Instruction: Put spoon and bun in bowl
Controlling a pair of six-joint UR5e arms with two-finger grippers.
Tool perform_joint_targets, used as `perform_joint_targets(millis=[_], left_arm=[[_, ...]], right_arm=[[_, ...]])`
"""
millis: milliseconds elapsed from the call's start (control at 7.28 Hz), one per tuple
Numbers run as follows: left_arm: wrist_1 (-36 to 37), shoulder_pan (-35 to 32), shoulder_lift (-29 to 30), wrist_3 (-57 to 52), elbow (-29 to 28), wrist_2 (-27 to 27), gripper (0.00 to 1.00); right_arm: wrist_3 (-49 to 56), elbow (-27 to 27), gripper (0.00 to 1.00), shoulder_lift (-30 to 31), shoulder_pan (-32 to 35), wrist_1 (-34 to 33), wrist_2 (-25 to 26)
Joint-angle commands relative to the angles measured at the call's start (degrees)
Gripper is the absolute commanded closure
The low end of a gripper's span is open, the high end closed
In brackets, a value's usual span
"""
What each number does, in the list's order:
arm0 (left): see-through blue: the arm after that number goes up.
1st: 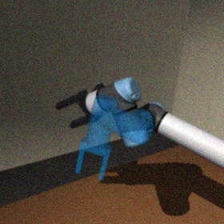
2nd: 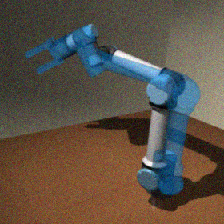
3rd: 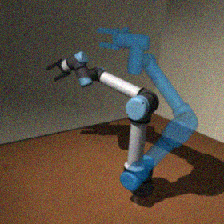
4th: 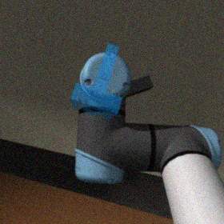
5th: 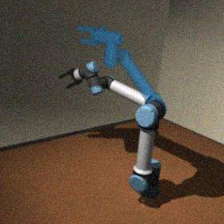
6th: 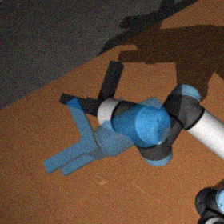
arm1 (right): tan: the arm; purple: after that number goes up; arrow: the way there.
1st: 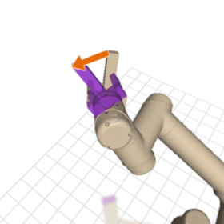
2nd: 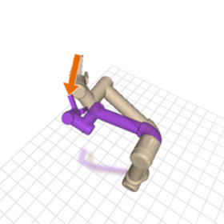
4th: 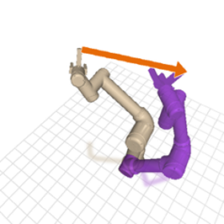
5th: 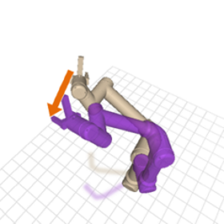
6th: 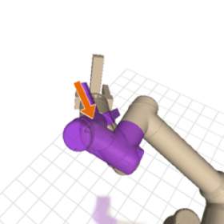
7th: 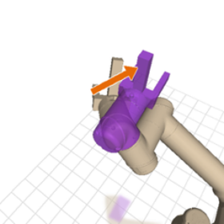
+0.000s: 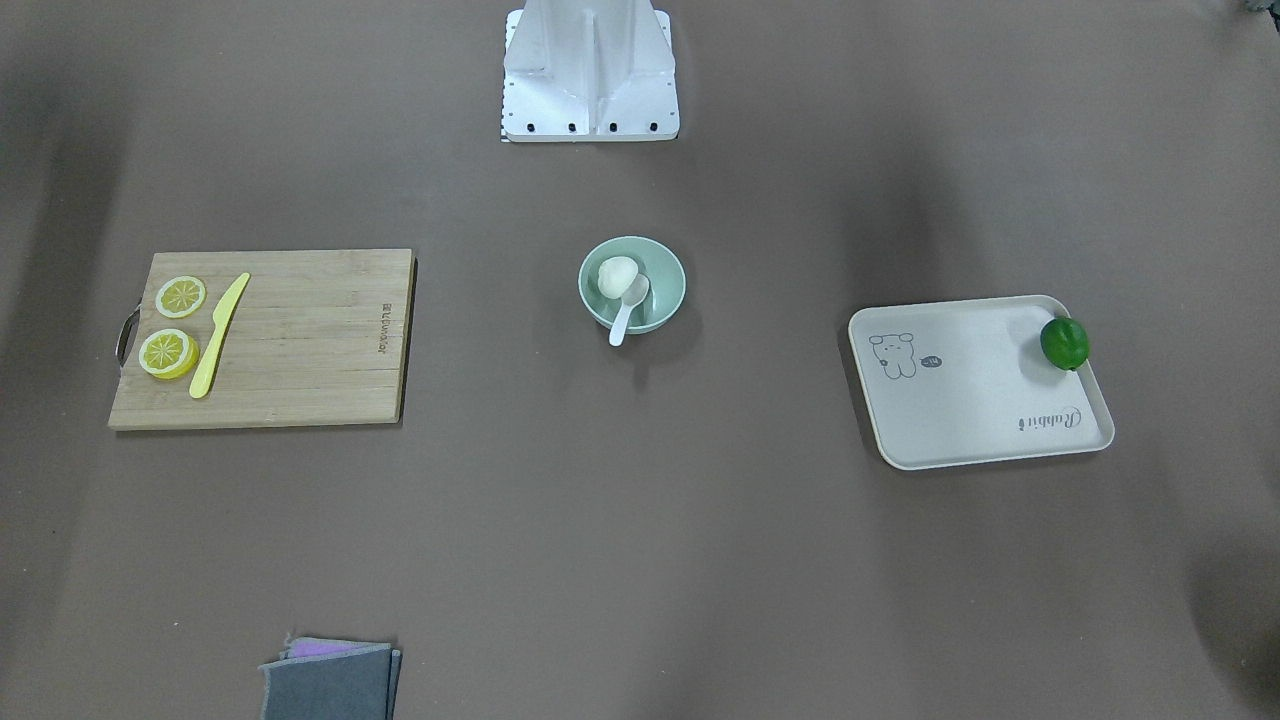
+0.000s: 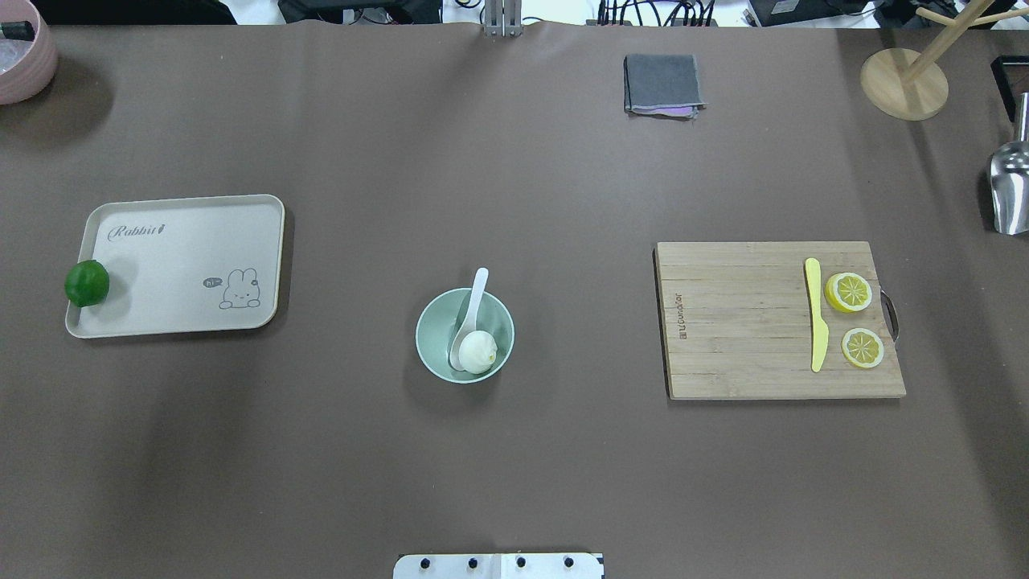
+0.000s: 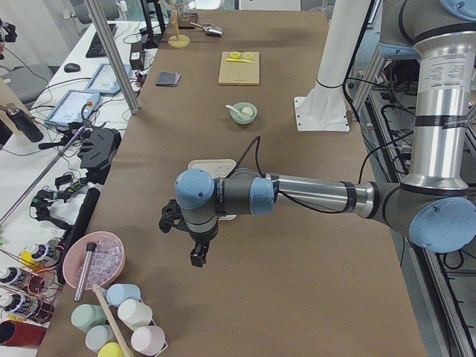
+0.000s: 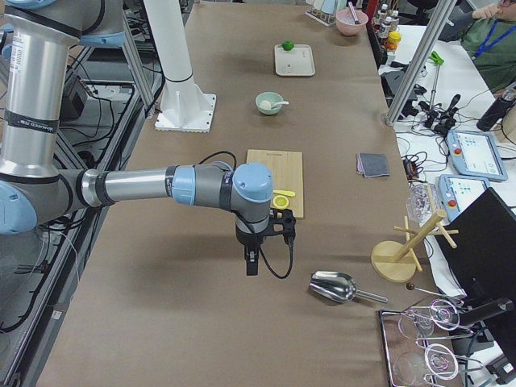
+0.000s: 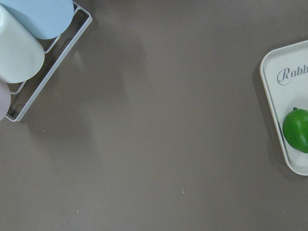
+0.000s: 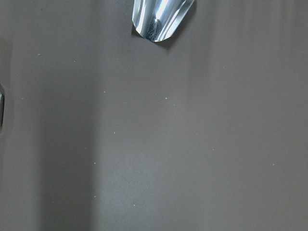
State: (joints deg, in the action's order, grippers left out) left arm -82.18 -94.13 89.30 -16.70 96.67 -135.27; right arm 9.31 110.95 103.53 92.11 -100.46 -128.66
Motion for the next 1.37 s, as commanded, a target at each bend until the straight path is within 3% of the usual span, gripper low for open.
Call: perform_joint_targets(millis=[0,1237], left_arm=[[0.0,0.0,0.0,-0.1,0.0,0.0,0.02],[0.0,0.0,0.1,0.1,0.0,0.1,0.02]], right_arm=[[0.0,0.0,0.00,0.0,0.0,0.0,-0.1],[0.0,0.0,0.00,0.0,-0.2,0.0,-1.0]])
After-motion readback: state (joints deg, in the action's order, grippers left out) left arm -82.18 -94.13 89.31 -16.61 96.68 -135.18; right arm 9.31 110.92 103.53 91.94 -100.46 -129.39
